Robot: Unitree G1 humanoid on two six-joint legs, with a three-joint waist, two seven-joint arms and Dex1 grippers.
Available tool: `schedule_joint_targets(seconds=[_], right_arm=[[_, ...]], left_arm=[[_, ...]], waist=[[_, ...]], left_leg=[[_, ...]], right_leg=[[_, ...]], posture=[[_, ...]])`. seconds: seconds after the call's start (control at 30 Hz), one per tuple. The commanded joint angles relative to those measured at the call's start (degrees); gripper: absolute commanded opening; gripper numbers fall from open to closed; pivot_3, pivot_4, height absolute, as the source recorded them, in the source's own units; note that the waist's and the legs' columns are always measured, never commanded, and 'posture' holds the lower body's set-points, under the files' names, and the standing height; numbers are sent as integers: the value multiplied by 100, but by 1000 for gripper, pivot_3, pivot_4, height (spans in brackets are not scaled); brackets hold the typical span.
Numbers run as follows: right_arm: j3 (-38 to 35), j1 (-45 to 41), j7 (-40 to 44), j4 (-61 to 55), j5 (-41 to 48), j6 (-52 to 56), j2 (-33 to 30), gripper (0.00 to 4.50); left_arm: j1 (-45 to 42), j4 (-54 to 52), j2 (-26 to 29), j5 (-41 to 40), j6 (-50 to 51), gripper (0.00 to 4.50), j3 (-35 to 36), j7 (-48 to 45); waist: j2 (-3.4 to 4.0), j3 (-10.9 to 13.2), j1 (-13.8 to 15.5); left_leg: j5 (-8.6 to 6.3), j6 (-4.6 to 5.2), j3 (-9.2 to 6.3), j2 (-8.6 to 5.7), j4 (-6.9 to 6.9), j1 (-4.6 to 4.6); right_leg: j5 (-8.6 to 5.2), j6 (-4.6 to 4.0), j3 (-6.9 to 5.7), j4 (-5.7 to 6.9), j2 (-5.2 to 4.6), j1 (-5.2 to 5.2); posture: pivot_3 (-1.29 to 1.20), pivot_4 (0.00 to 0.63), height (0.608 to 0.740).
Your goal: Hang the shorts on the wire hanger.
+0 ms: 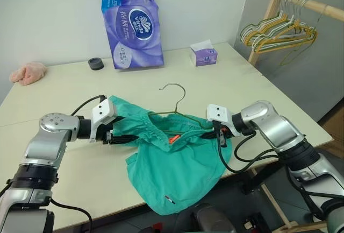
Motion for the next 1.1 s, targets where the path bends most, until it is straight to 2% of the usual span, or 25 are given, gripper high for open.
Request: schedule_joint_targets(seconds=[0.03, 0.07, 0.1, 0.23, 0.43, 0.67, 1.1], right_arm=[[-154, -37, 40, -307, 130, 29, -36, 0], [-156, -29, 43, -325, 131, 41, -41, 0], [-159, -21, 42, -338, 128, 46, -48, 0], [-177, 21, 40, -405, 136, 87, -92, 0], [-245, 76, 23, -478, 178, 169, -181, 0], [-381, 309, 68, -747, 349, 350, -537, 0], [-541, 576, -7, -1018, 615, 639, -793, 0]], left_arm=[[-283, 202, -130, 253, -593, 3447, -114, 120], [-321, 269, -179, 276, -675, 3447, -125, 143], [-357, 330, -198, 296, -719, 3069, -140, 137], [-456, 480, -249, 333, -801, 2028, -157, 150], [-459, 652, -266, 453, -923, 118, -165, 313], [-369, 589, -273, 399, -848, 39, -95, 489], [-202, 355, -323, 377, -752, 39, -94, 641]], waist=[[0, 0, 0], [0, 0, -3], [0, 0, -4], [0, 0, -32], [0, 0, -42], [0, 0, -36], [0, 0, -29]], left_leg=[[0, 0, 0, 0, 0, 0], [0, 0, 0, 0, 0, 0], [0, 0, 1, 0, 0, -1], [0, 0, 1, 0, -1, -1], [0, 0, 1, 0, -1, -1], [0, 0, 1, 0, -1, -3], [0, 0, 1, 0, -1, -3]], right_leg=[[0, 0, 0, 0, 0, 0], [0, 0, 1, 0, 0, 0], [0, 0, 1, 0, -1, 0], [0, 0, -1, 1, -2, -1], [0, 0, -1, 1, -2, -1], [0, 0, -1, 0, -3, -1], [-1, 1, -1, -1, -3, 0]], posture=[[-350, 14, 740], [-350, 14, 740], [-350, 14, 740], [-356, 16, 740], [-355, 19, 740], [-353, 21, 740], [-352, 26, 740]])
